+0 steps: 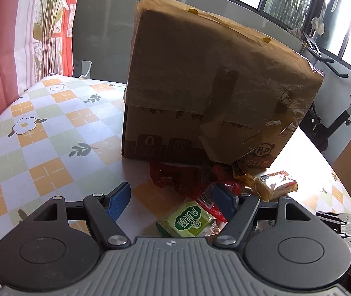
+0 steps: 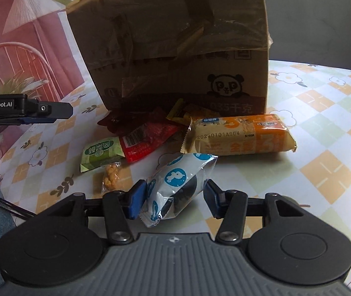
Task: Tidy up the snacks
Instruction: 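Return right tool to the pile and grasp the blue-dotted white pack, then grasp the green pastry pack with left tool while right tool holds its pack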
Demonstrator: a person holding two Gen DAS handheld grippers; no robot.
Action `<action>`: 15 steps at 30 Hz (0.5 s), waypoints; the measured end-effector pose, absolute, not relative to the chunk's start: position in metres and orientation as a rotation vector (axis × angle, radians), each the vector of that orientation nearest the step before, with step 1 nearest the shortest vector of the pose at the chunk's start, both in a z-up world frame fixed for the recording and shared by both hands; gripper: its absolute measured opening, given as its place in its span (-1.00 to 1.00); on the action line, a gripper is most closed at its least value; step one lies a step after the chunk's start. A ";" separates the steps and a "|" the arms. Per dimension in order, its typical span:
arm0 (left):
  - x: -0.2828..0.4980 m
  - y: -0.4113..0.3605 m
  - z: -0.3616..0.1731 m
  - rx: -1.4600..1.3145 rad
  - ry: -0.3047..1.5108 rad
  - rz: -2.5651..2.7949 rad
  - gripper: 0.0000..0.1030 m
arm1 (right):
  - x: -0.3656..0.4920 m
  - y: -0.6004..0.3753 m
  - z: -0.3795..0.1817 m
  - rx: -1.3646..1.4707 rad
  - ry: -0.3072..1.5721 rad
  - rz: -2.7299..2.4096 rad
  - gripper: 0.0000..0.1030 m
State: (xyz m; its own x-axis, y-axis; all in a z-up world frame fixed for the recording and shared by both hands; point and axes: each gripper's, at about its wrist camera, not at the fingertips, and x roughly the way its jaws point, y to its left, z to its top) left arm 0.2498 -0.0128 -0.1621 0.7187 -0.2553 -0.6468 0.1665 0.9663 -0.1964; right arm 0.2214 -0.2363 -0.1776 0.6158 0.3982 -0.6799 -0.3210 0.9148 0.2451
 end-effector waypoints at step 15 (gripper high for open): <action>0.252 -0.016 -0.166 -0.128 0.751 -0.240 0.46 | 0.215 -0.263 -0.170 0.113 0.837 0.312 0.36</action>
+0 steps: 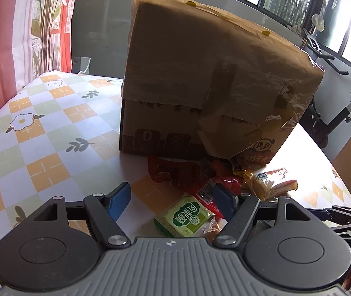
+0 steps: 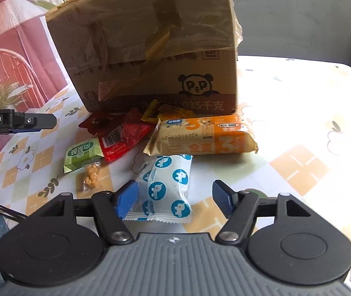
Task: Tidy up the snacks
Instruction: 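Grasp the green pastry pack with left tool while right tool holds its pack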
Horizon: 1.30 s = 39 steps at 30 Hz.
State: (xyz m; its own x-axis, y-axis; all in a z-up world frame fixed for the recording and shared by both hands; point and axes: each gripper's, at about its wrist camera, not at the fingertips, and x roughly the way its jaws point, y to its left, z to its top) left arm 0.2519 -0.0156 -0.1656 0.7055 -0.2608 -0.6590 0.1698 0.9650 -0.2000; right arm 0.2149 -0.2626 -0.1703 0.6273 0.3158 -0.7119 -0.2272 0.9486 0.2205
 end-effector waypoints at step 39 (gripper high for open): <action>0.267 -0.040 -0.201 0.058 0.827 -0.369 0.36 | 0.216 -0.229 -0.192 0.015 0.702 0.438 0.05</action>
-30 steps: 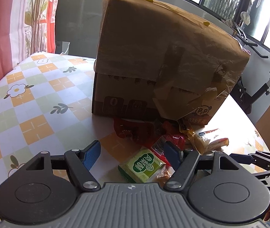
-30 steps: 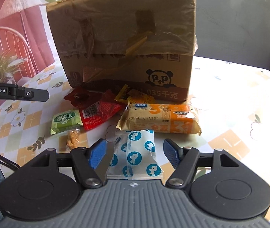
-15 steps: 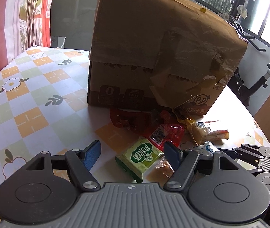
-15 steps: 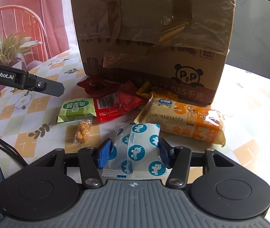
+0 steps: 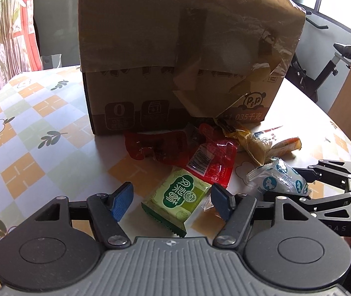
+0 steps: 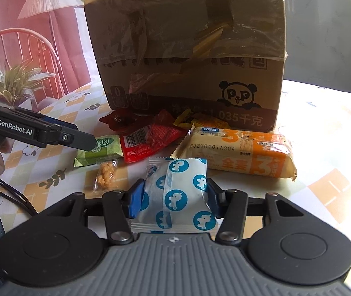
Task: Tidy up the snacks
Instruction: 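Grasp the green pastry pack with left tool while right tool holds its pack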
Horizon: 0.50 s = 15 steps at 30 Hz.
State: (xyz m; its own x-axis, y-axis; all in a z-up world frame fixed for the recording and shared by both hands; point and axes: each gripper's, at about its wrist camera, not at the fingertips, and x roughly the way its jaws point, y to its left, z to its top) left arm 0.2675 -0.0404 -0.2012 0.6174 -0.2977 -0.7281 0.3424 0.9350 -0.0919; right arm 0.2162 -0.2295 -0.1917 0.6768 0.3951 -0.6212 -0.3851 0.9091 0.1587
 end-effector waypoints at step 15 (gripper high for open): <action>0.286 -0.056 -0.221 0.161 0.834 -0.413 0.03 | 0.215 -0.231 -0.192 0.027 0.700 0.442 0.05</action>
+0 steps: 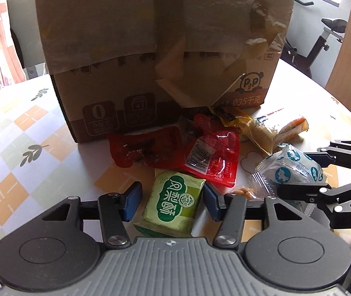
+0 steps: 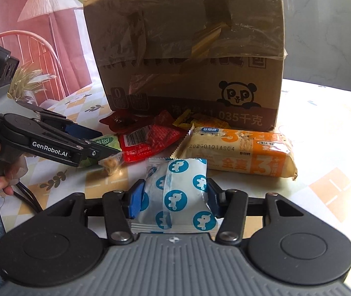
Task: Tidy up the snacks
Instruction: 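Grasp the green pastry pack with left tool while right tool holds its pack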
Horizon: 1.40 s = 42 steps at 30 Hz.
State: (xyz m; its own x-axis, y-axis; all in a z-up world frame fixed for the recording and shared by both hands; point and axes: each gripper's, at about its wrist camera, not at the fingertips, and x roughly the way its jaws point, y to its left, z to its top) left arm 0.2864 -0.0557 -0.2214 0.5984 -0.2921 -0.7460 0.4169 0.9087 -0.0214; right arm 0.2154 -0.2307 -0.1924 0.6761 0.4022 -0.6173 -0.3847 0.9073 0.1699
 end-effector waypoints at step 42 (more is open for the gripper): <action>0.259 -0.030 -0.210 0.046 0.789 -0.370 -0.20 | 0.208 -0.220 -0.182 -0.030 0.743 0.405 0.05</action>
